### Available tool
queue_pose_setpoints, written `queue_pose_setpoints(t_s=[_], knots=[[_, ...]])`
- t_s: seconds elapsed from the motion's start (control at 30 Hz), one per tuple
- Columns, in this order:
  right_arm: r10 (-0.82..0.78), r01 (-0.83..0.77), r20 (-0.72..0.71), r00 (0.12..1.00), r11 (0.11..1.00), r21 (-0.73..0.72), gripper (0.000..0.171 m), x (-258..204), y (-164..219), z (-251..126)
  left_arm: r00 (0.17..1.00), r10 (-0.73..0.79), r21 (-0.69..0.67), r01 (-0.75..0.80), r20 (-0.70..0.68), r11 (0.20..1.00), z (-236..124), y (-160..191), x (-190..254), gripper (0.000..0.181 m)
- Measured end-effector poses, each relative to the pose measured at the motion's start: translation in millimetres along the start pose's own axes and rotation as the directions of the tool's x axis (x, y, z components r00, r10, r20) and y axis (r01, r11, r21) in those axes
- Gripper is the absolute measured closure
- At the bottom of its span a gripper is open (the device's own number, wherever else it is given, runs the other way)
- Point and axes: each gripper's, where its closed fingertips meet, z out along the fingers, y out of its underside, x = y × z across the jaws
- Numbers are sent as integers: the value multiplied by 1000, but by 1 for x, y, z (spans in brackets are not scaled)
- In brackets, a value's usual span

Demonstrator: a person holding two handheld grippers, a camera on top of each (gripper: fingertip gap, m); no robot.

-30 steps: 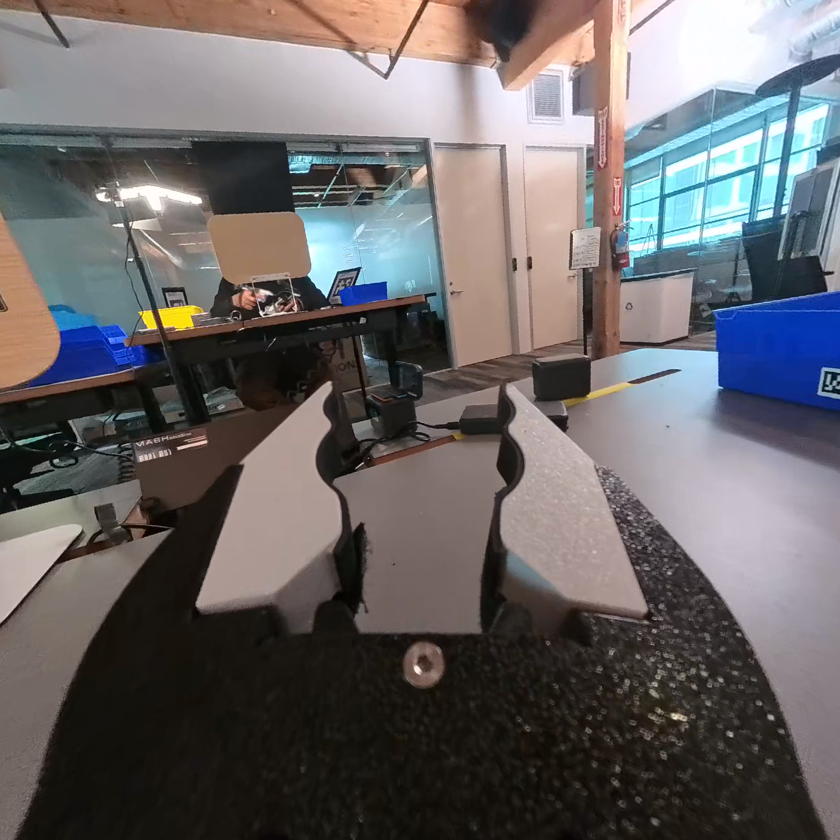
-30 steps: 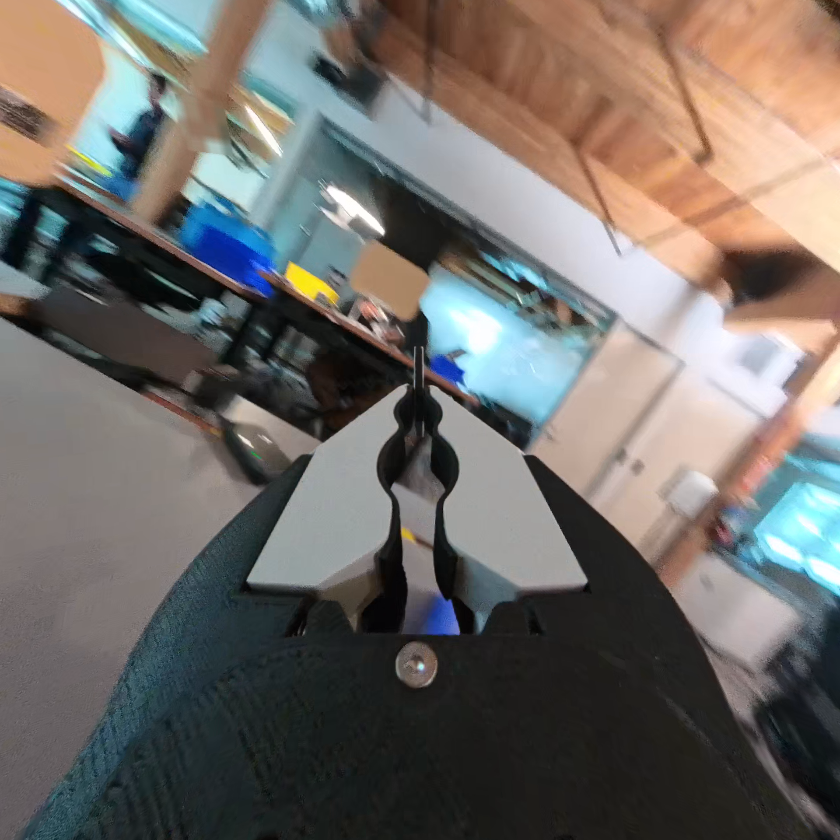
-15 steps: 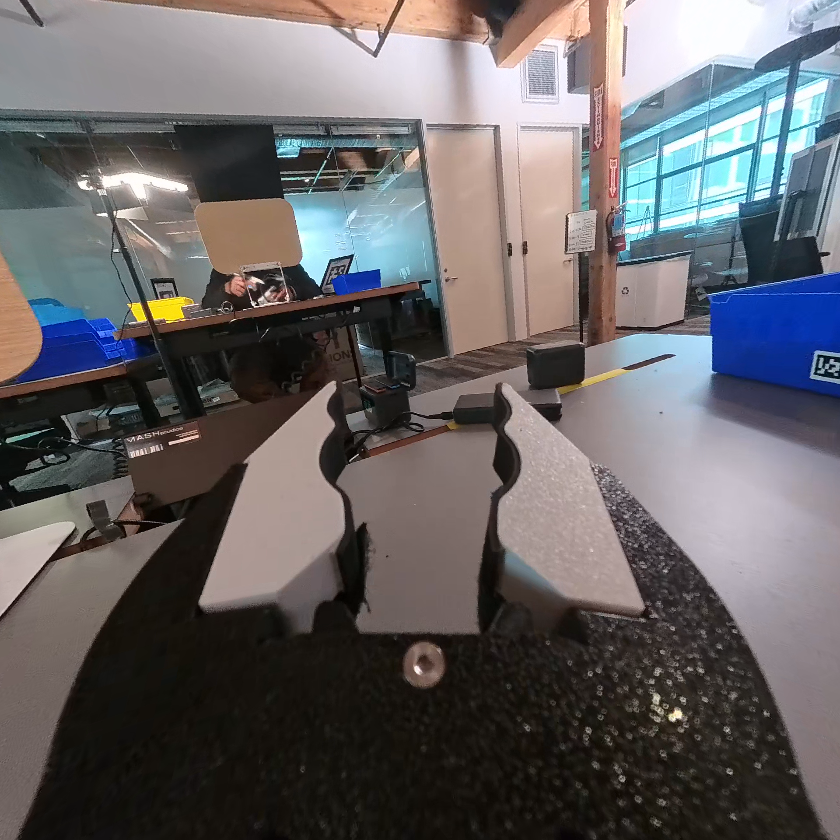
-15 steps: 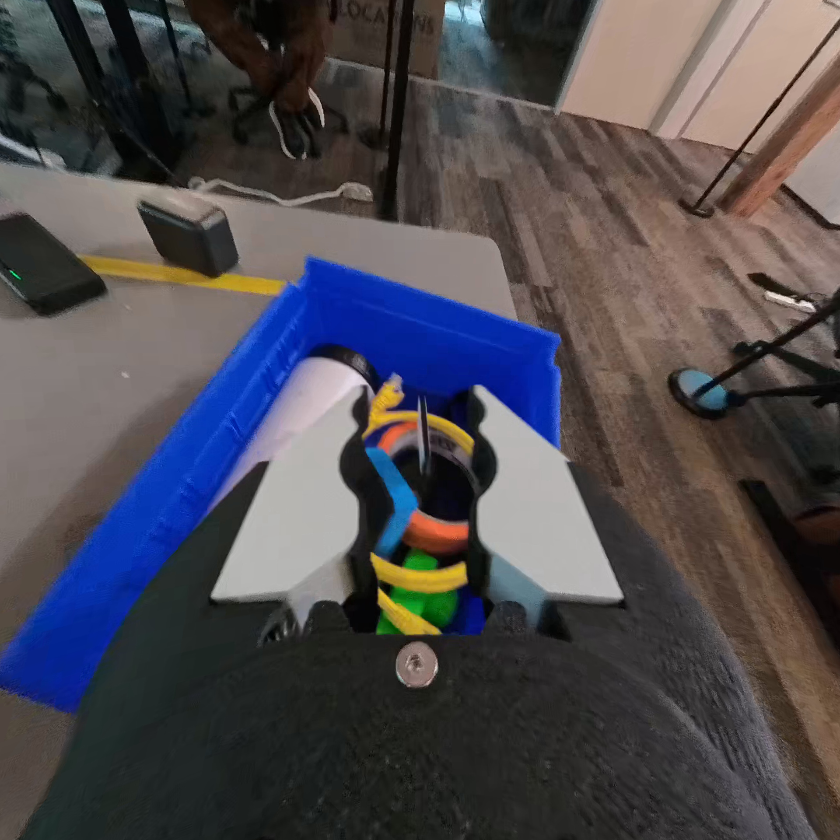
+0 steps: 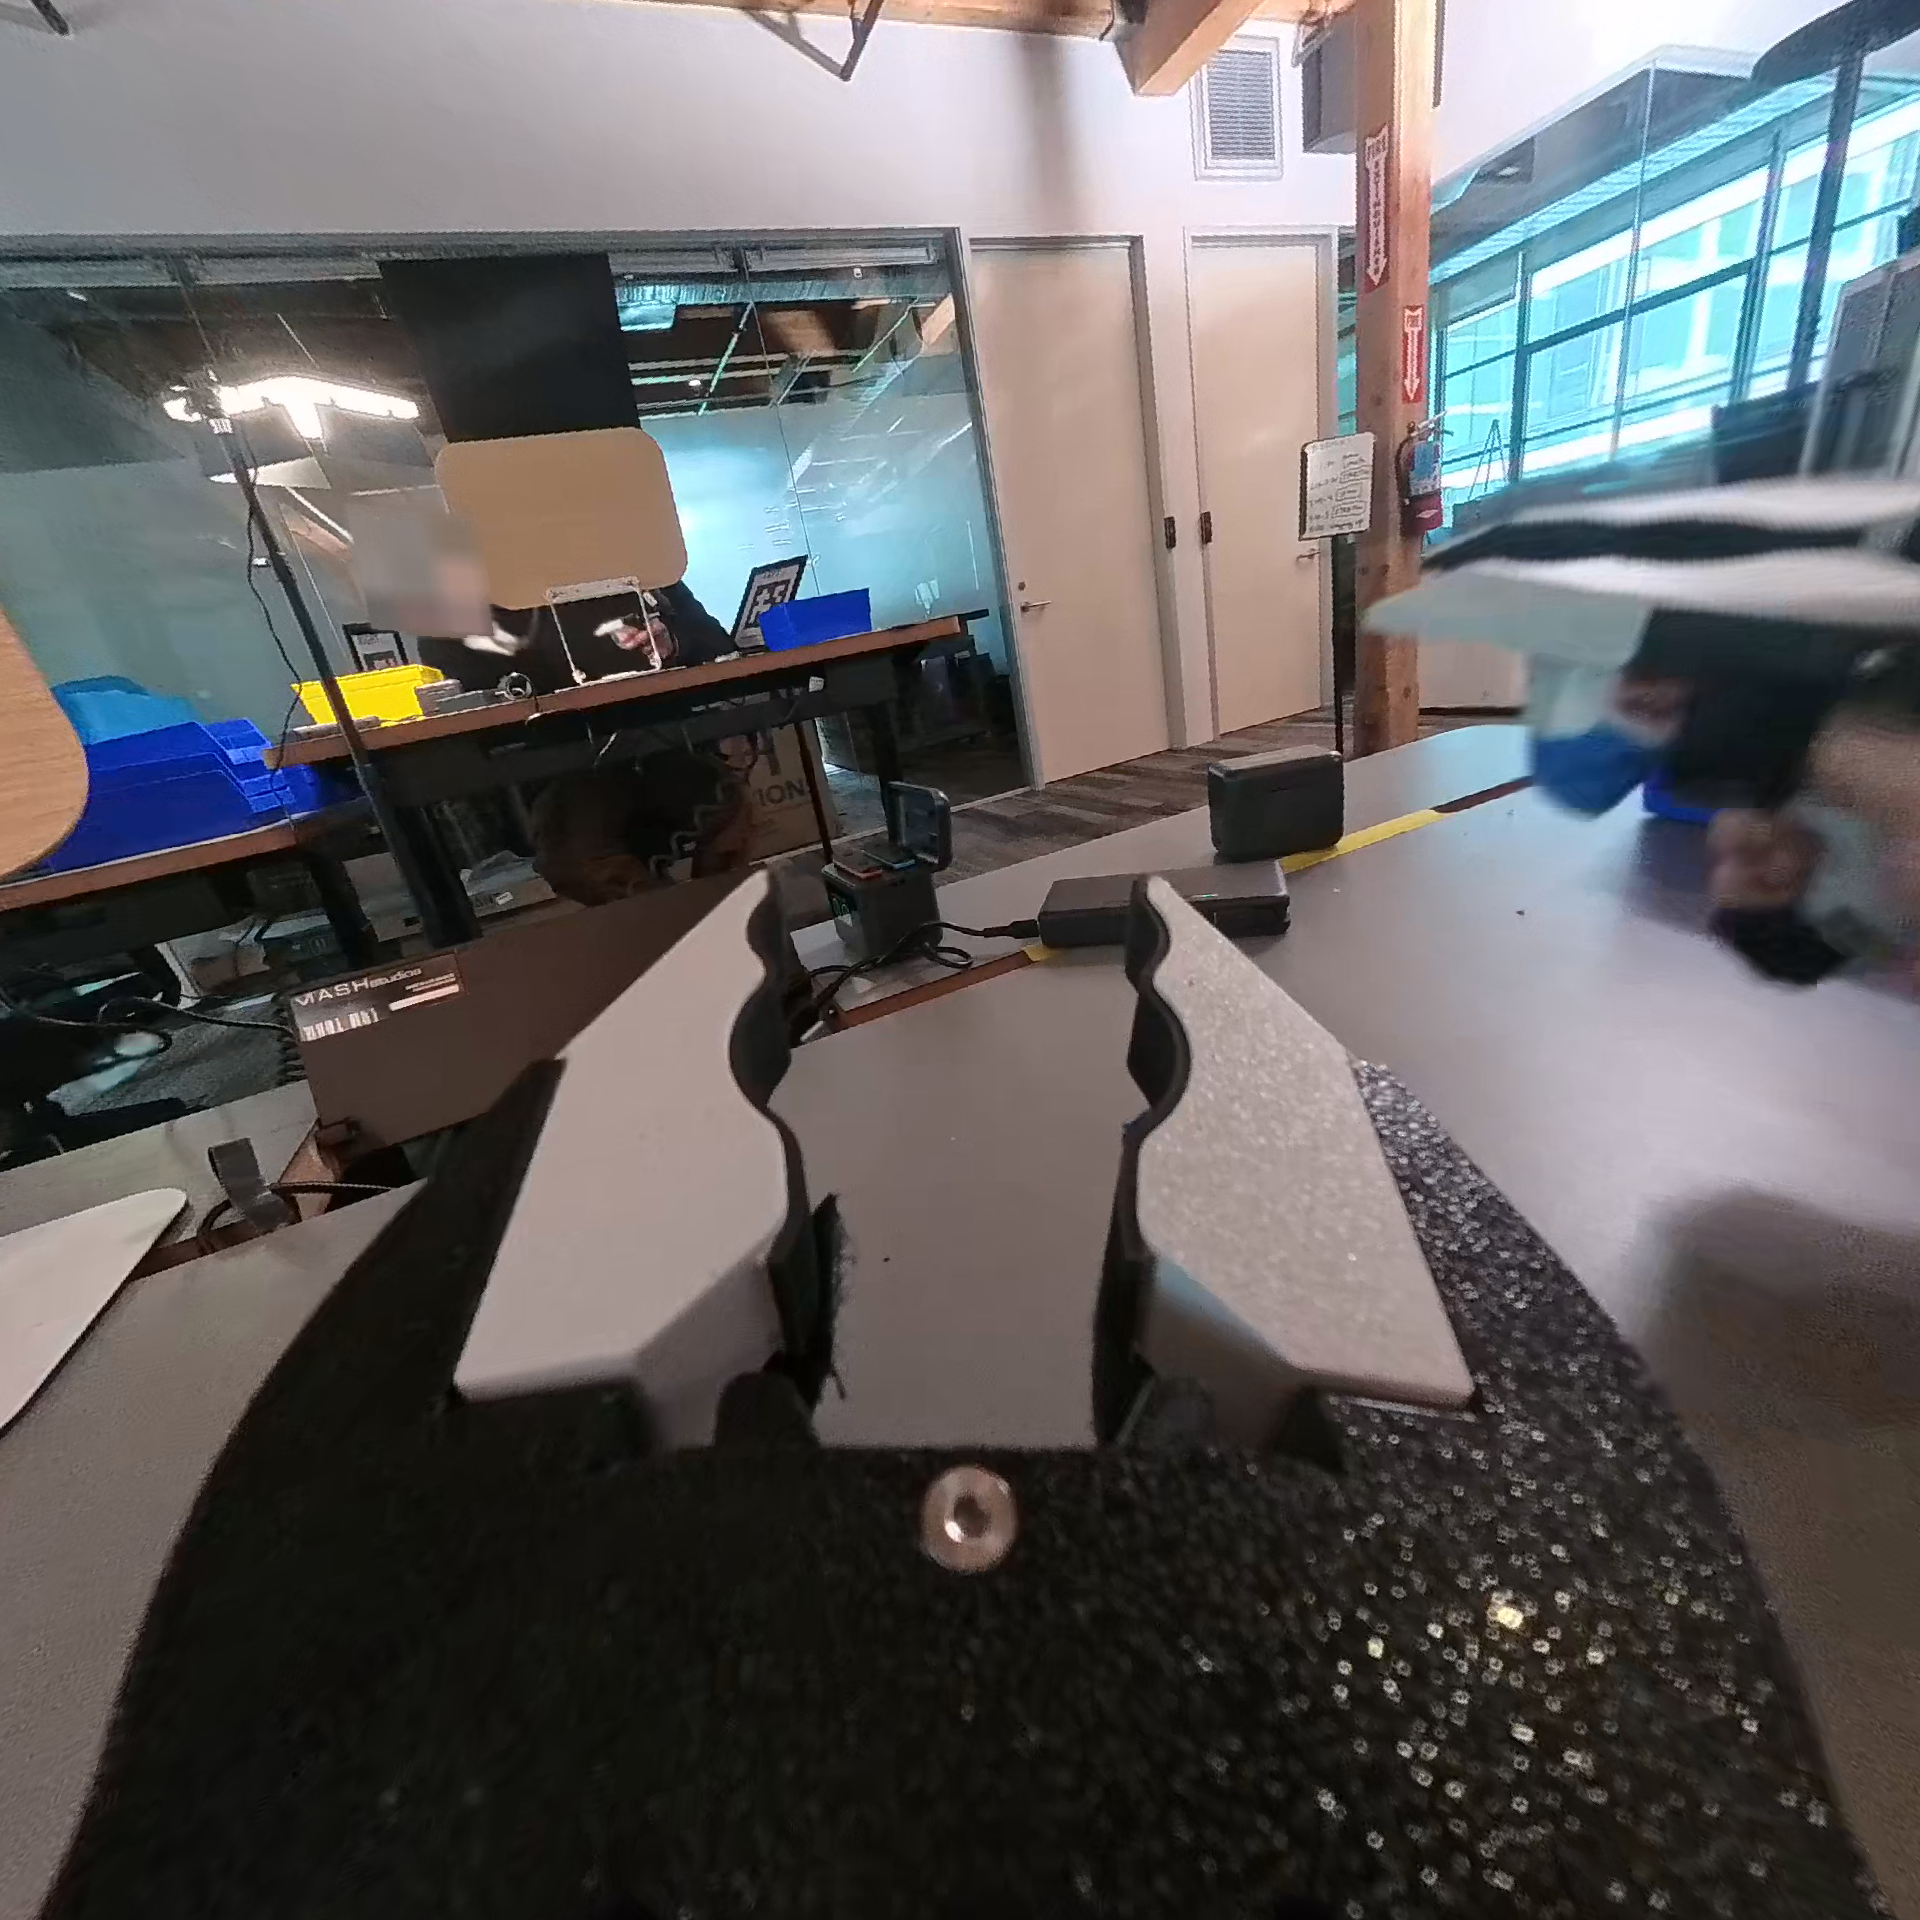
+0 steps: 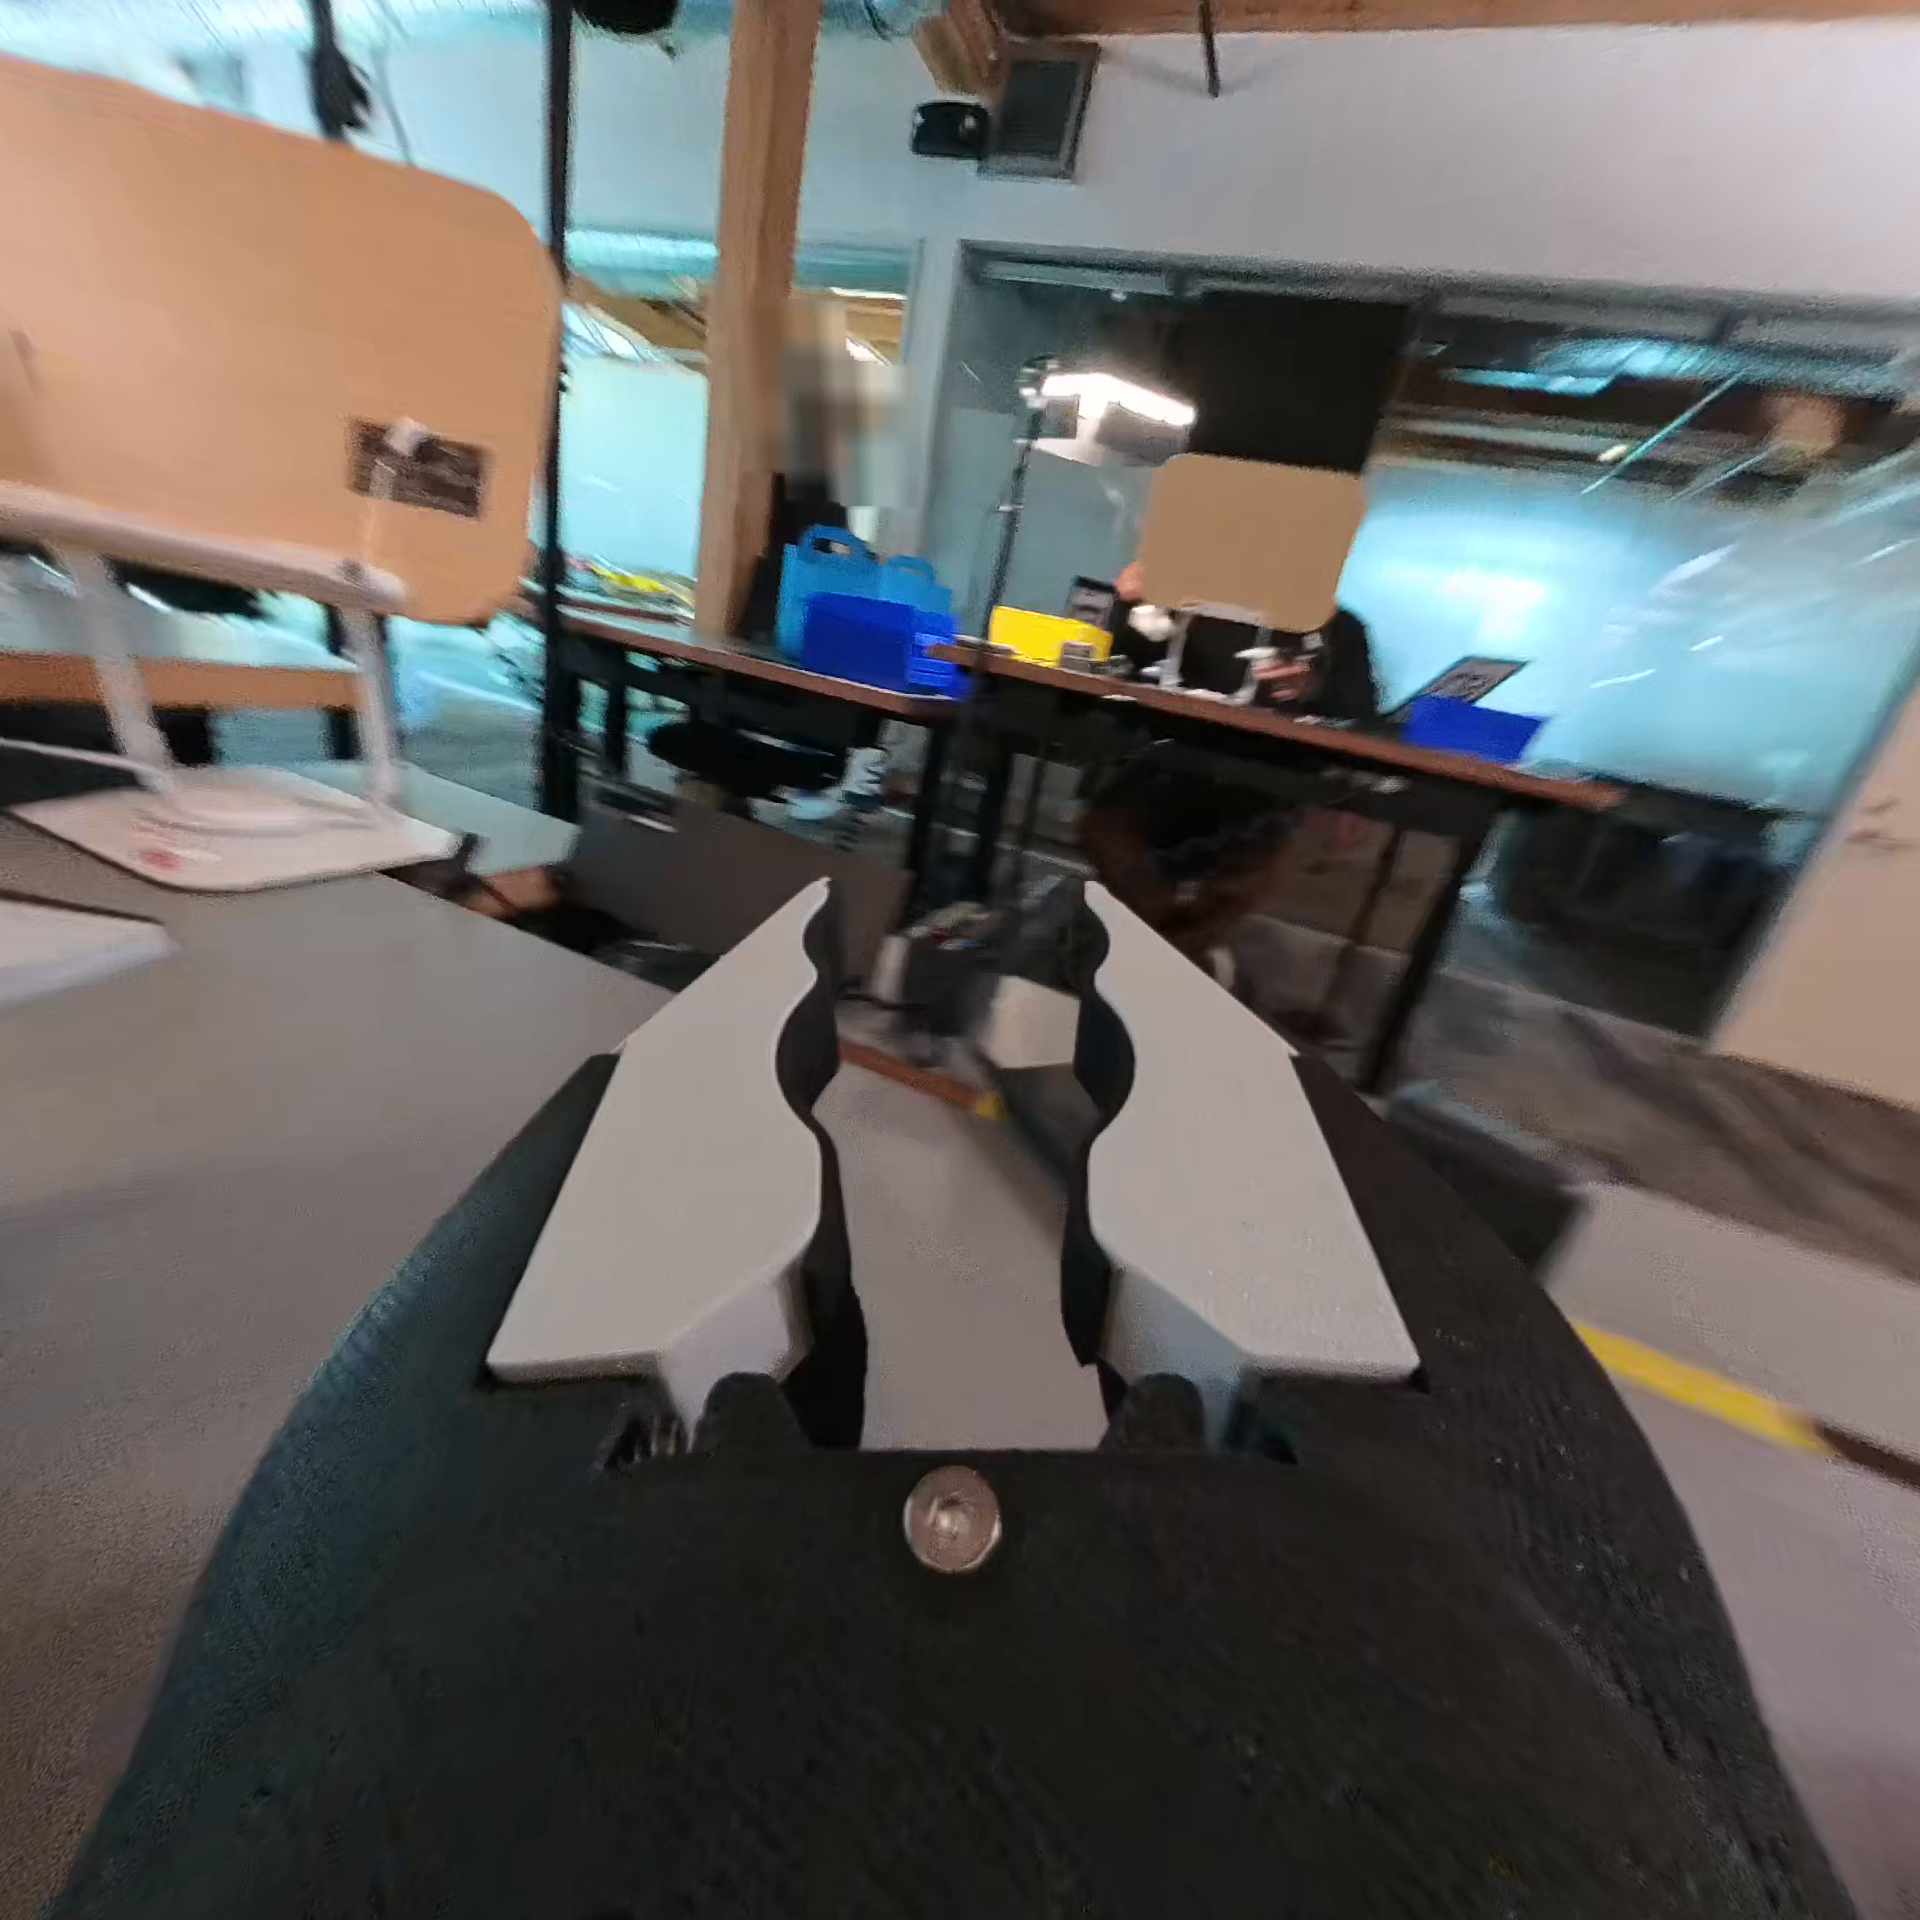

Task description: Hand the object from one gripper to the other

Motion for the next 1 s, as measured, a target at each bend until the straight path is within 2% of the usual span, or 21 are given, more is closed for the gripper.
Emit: queue_pose_setpoints(t_s=[0.07,0.13,0.2,0.27,0.33,0.43,0.53,0.63,0.67,0.73,0.77,0.83,0.9,0.97,1.0], knots=[[73,-74,55,996,997,12,129,-31,10,8,999,-31,-35,30,-29,999,1,3,5,125],[30,-35,97,995,998,53,132,-53,12,10,997,-59,-68,55,-52,996,1,3,8,128],[-26,13,151,988,996,92,134,-67,2,11,999,-29,-52,27,-37,998,-1,-7,5,130],[-9,-9,148,989,993,120,136,-65,-2,14,1000,26,-61,-26,7,998,-6,-25,-4,133],[14,-35,189,982,994,107,136,-68,4,18,992,79,-89,-70,100,994,-21,-51,-22,135],[63,-80,221,973,994,71,136,-69,11,22,956,78,-101,-52,282,994,-60,-93,-60,133],[122,-144,257,959,987,69,137,-70,8,22,889,111,-220,-12,444,975,-111,-104,-112,127],[169,-187,256,952,981,47,138,-67,9,24,851,133,-406,100,508,909,-159,-86,-166,128],[184,-202,264,947,979,42,138,-68,9,24,868,129,-471,130,479,873,-169,-74,-180,129],[204,-222,280,938,975,32,138,-70,9,25,957,30,-608,160,289,778,-178,-42,-185,147],[205,-222,286,936,975,27,138,-71,9,25,970,-1,-669,167,242,724,-186,-25,-193,148],[199,-214,294,935,977,17,138,-73,11,25,983,27,-803,131,180,581,-208,14,-213,141],[204,-215,303,931,976,6,138,-74,12,26,993,-11,-890,110,118,443,-226,49,-219,138],[216,-226,309,926,974,-3,138,-74,14,26,992,-48,-926,122,112,356,-239,73,-225,137],[224,-233,311,924,973,-8,138,-74,15,26,990,-72,-927,136,118,349,-241,80,-227,137]])
